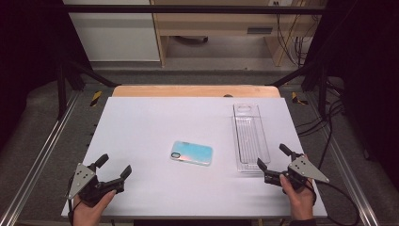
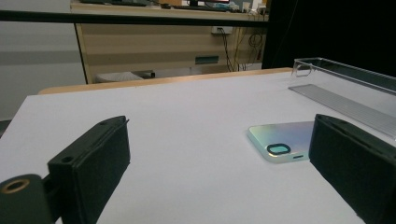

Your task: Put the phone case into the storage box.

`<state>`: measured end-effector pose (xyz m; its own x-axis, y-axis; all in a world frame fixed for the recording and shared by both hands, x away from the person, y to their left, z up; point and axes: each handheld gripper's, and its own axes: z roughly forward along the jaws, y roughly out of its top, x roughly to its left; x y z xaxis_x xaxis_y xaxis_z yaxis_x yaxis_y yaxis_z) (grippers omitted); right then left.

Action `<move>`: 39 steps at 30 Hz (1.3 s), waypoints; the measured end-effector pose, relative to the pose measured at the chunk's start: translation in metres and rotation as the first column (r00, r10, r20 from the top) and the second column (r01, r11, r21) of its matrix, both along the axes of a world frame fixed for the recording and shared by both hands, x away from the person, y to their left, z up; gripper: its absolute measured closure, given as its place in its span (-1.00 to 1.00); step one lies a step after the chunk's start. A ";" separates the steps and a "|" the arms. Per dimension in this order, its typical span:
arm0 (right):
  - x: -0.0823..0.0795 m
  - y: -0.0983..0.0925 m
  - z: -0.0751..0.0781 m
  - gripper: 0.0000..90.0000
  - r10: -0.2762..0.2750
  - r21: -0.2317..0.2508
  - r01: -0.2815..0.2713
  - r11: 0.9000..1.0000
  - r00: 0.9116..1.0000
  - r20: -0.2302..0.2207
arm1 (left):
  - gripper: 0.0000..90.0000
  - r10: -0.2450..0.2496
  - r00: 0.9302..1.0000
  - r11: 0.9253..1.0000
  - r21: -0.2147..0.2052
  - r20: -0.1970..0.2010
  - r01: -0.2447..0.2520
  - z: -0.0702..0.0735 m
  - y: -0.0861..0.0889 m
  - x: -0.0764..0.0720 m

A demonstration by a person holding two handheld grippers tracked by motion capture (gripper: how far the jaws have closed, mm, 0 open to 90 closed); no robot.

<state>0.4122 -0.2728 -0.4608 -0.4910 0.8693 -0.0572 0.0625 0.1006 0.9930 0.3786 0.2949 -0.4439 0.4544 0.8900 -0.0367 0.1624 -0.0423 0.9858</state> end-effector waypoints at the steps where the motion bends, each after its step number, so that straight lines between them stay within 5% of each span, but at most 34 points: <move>1: 0.000 0.000 0.000 -0.92 0.000 -0.002 0.000 1.000 1.000 -0.001 | -0.89 -0.010 1.000 1.000 -0.001 -0.004 0.010 0.002 -0.002 0.001; 12: -0.002 0.000 -0.001 -0.92 -0.006 0.000 0.006 1.000 1.000 -0.001 | -0.79 -0.075 0.994 0.996 0.051 -0.080 0.080 0.024 -0.038 0.038; 15: -0.002 0.001 -0.001 -0.92 -0.005 -0.006 0.005 1.000 1.000 -0.004 | -0.72 -0.108 0.990 0.993 0.034 -0.088 0.112 0.030 -0.047 0.046; 16: -0.002 0.001 -0.001 -0.92 -0.008 -0.010 0.008 1.000 1.000 -0.006 | -0.67 -0.143 0.984 0.990 -0.020 -0.107 0.141 0.038 -0.057 0.055; 19: -0.001 0.002 0.000 -0.92 -0.004 0.001 0.004 1.000 1.000 -0.003 | -0.54 -0.142 0.982 0.990 -0.041 -0.121 0.138 0.050 -0.070 0.071; 24: -0.001 0.004 0.001 -0.92 0.003 -0.006 -0.003 1.000 1.000 0.002 | -0.44 -0.157 0.977 0.986 0.041 -0.143 0.164 0.057 -0.090 0.095; 34: -0.002 0.005 0.001 -0.92 -0.001 -0.010 0.001 1.000 1.000 0.003 | 0.51 -0.160 0.956 0.970 0.139 -0.246 0.199 0.040 -0.123 0.120; 39: -0.003 0.005 0.001 -0.92 -0.006 -0.020 0.006 1.000 1.000 0.004 | 0.83 -0.138 0.950 0.978 0.116 -0.279 0.176 0.036 -0.130 0.130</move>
<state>0.4093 -0.2681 -0.4601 -0.4856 0.8708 -0.0763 0.0591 0.1198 0.9910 0.5090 0.1645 -0.4083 0.5792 0.8131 -0.0582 0.3996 -0.2209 0.8897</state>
